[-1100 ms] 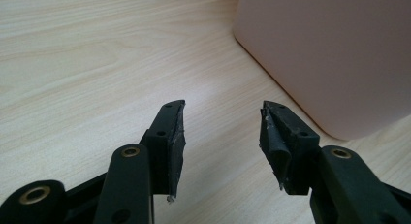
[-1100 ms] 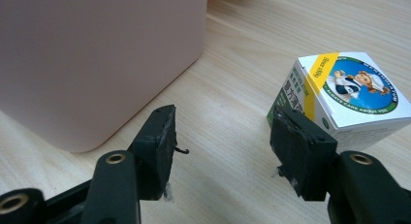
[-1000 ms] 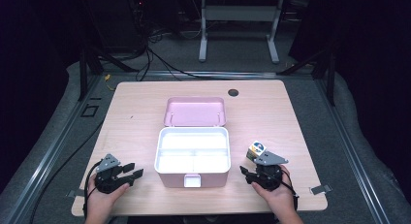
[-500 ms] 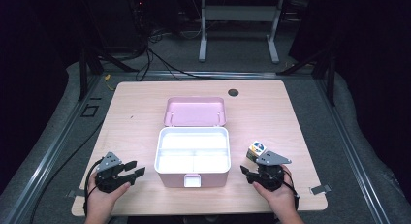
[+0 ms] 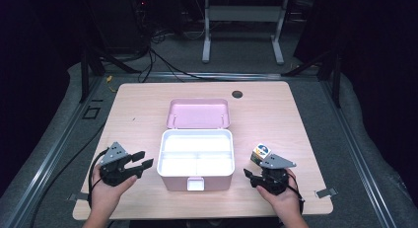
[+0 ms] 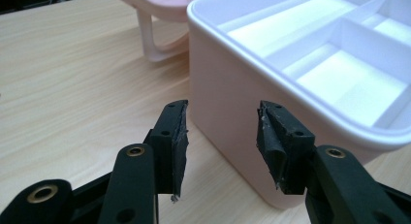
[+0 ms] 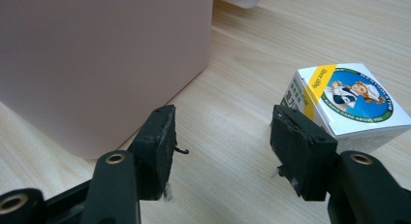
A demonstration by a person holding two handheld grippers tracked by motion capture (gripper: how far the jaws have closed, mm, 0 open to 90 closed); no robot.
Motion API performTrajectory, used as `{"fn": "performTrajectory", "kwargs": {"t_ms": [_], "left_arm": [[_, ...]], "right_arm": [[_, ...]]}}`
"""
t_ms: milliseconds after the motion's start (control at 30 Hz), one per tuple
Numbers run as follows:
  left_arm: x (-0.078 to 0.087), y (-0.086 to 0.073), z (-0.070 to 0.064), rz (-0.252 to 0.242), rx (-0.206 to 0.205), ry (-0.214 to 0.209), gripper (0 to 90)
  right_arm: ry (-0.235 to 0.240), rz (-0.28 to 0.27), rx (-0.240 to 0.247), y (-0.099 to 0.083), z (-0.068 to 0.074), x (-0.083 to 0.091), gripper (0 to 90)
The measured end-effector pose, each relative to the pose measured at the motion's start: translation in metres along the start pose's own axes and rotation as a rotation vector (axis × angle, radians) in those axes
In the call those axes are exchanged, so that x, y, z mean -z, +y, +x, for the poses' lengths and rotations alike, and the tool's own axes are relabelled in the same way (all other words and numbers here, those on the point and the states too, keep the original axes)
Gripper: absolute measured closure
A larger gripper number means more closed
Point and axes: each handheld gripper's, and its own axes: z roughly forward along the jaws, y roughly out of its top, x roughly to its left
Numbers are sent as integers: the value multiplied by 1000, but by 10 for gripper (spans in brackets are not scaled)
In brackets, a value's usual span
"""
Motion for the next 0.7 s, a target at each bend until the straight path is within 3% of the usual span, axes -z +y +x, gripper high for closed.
{"fn": "performTrajectory", "kwargs": {"t_ms": [367,700], "left_arm": [[-6,34,-15,-7,-57,-45,539],[-23,53,-33,3,-94,-83,550]], "right_arm": [[2,6,6,0,1,0,424],[5,-1,3,0,0,1,424]]}}
